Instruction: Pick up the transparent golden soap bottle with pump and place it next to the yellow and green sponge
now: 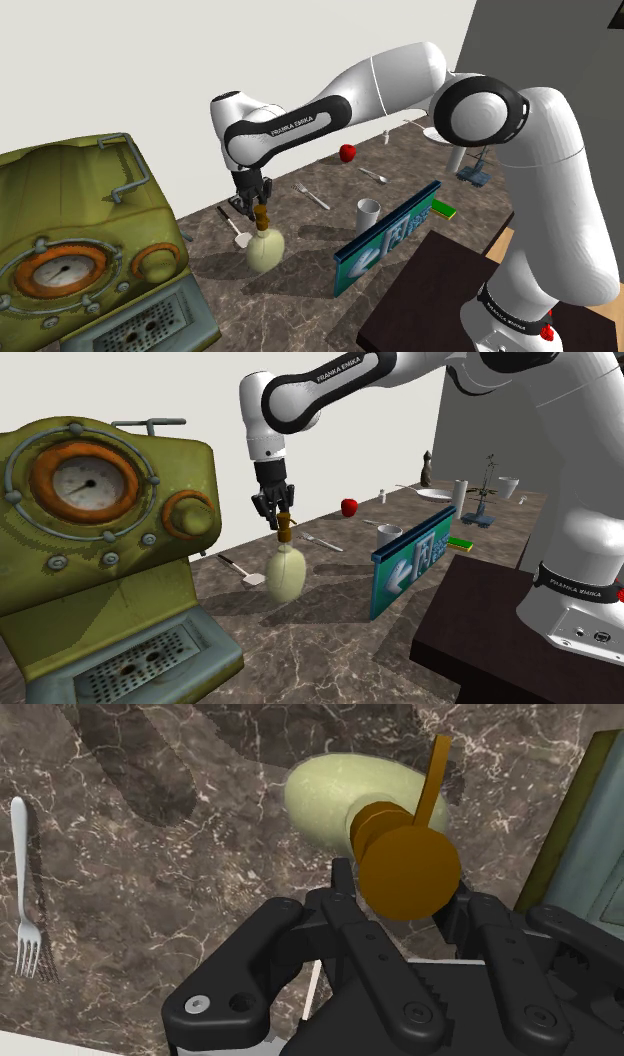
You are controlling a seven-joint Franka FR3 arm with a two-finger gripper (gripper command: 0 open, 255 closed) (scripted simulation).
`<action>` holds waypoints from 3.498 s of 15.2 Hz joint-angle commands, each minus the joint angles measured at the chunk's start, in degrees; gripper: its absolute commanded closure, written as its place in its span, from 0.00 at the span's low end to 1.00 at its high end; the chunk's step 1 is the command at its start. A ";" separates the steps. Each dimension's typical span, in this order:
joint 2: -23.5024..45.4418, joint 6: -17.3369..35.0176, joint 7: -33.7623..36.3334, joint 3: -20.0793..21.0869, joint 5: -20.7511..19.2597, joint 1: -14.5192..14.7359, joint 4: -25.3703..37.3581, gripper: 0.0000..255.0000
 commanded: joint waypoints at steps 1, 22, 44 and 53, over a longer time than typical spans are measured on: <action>-0.34 -1.50 -0.01 0.10 0.13 0.12 1.20 1.00; -16.99 -8.15 -8.34 -0.65 4.00 -7.14 -8.09 1.00; -40.43 -15.59 -35.31 -12.77 5.71 -21.43 -22.51 1.00; -42.34 -20.52 -47.13 -19.40 3.70 -26.43 -18.64 1.00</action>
